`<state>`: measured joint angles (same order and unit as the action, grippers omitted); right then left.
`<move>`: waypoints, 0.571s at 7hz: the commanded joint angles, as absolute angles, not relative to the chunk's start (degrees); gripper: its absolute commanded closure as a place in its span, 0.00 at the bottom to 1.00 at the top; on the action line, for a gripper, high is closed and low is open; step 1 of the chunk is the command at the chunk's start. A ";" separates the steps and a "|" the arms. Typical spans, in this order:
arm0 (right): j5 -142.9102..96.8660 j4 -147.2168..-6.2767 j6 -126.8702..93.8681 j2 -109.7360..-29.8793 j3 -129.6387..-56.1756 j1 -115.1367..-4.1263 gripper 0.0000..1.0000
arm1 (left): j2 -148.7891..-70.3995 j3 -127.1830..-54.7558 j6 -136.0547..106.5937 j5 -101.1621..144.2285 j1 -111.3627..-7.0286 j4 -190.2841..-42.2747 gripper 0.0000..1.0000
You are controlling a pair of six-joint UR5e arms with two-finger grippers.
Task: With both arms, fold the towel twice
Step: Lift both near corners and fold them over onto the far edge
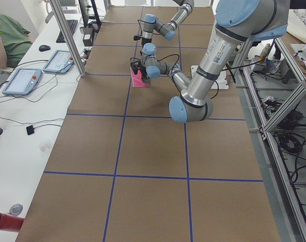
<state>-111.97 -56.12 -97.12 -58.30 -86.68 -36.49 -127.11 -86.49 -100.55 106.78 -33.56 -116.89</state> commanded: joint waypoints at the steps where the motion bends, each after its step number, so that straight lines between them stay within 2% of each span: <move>1: -111.62 -56.07 -97.12 -55.55 -84.55 -36.74 1.00 | -126.92 -86.05 -100.46 106.79 -34.27 -116.89 1.00; 4: -111.62 -55.99 -97.03 -55.63 -83.41 -37.87 1.00 | -126.83 -85.34 -100.55 106.79 -34.28 -116.98 1.00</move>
<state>-111.63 -56.02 -97.10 -55.68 -83.84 -37.24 -126.85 -85.50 -100.52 106.79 -34.24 -116.97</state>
